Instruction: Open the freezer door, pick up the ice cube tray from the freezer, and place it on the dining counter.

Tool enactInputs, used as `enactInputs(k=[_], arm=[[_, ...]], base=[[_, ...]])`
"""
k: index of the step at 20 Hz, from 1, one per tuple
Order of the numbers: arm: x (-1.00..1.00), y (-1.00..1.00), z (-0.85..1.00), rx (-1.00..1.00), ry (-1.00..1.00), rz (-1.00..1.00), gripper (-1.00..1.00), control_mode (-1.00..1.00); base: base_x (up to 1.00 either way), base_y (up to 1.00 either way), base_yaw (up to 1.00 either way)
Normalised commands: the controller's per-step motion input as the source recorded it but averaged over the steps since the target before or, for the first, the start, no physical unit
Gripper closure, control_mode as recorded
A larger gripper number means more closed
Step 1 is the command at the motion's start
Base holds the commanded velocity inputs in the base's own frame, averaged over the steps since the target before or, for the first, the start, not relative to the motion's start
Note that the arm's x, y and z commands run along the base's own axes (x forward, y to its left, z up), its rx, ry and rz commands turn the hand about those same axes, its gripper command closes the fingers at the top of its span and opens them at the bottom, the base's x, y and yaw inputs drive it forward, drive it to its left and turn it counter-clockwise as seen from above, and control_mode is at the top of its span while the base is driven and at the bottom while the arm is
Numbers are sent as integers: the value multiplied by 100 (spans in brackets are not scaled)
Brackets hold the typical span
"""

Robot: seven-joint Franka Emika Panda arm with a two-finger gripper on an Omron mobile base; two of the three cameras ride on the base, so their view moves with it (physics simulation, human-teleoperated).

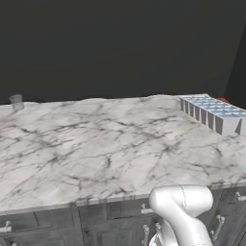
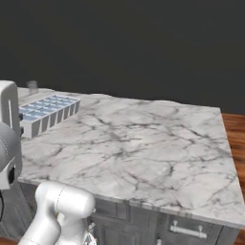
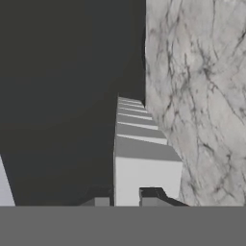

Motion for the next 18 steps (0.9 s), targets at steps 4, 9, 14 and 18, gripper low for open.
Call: enactInputs(k=[4,9,14,18], arm=[[0,0,0,0,0,0,100,100],[30,-4,-1,0,0,0,100,-100],[88,-14,-26,0,4,2,100,-100],[95,0,-47,0,10,14,100,-100]], base=[[0,0,5],[0,0,0],[0,0,0],[0,0,0]])
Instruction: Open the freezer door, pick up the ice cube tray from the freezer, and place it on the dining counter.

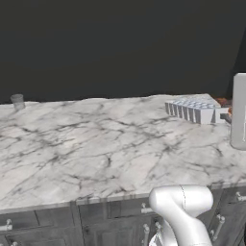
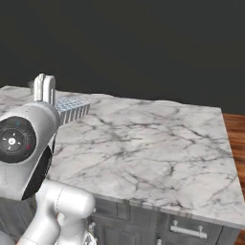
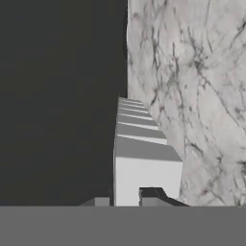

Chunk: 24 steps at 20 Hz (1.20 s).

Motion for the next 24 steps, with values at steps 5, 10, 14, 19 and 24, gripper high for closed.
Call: enactInputs(k=[5,10,14,19,24], arm=[[84,0,-53,0,9,24,100,-100],[72,0,-58,0,7,21,100,-100],[67,4,-50,0,2,18,100,-100],[61,9,-42,0,3,5,100,-100],[54,5,-50,0,0,5,100,-100]], base=[[0,0,0],[0,0,0],[0,0,0],[0,0,0],[0,0,0]])
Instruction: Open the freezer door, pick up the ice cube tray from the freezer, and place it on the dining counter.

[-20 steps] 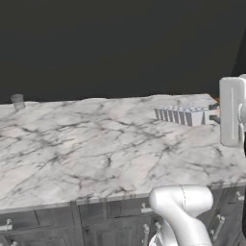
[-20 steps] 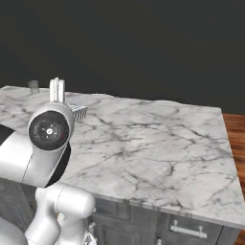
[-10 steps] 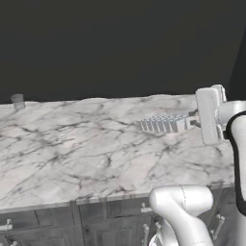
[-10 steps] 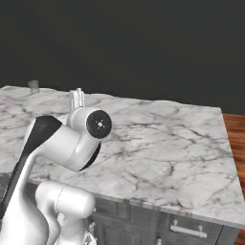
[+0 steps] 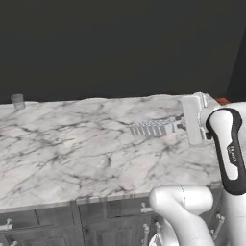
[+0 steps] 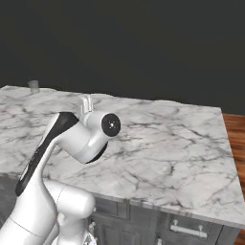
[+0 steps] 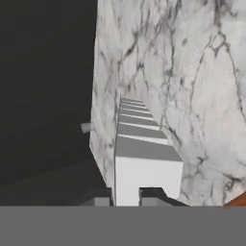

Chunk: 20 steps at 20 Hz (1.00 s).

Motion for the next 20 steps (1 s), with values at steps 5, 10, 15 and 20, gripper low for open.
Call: enactInputs(k=[5,10,15,20], arm=[[45,12,-62,-1,0,4,100,-100],[48,14,-70,-6,0,5,100,-100],[50,11,-64,-1,4,5,100,-100],[51,1,-55,0,10,5,100,-100]], base=[[0,0,0],[0,0,0],[0,0,0],[0,0,0]])
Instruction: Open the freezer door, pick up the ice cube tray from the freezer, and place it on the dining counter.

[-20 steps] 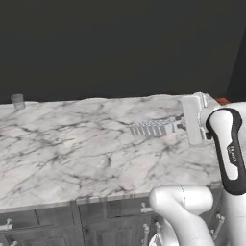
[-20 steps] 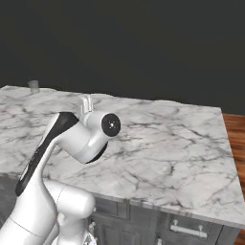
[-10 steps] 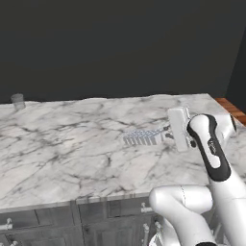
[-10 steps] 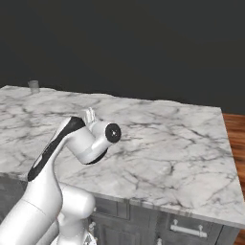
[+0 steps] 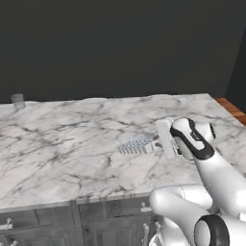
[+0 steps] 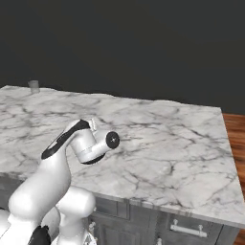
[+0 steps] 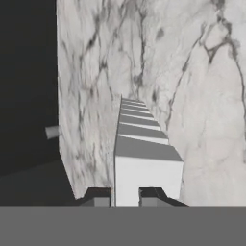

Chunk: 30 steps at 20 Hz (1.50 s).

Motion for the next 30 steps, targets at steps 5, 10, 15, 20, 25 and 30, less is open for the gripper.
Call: enactInputs(k=[5,10,15,20,25,30], arm=[[37,0,-52,0,6,8,100,-100],[28,0,-50,0,2,10,100,-100],[3,0,-10,0,4,9,100,-100],[0,0,0,0,0,1,100,-100],[0,0,0,0,0,0,-100,-100],[3,0,0,0,0,0,-100,-100]], base=[[0,0,0],[0,0,0],[0,0,0],[0,0,0],[0,0,0],[0,0,0]])
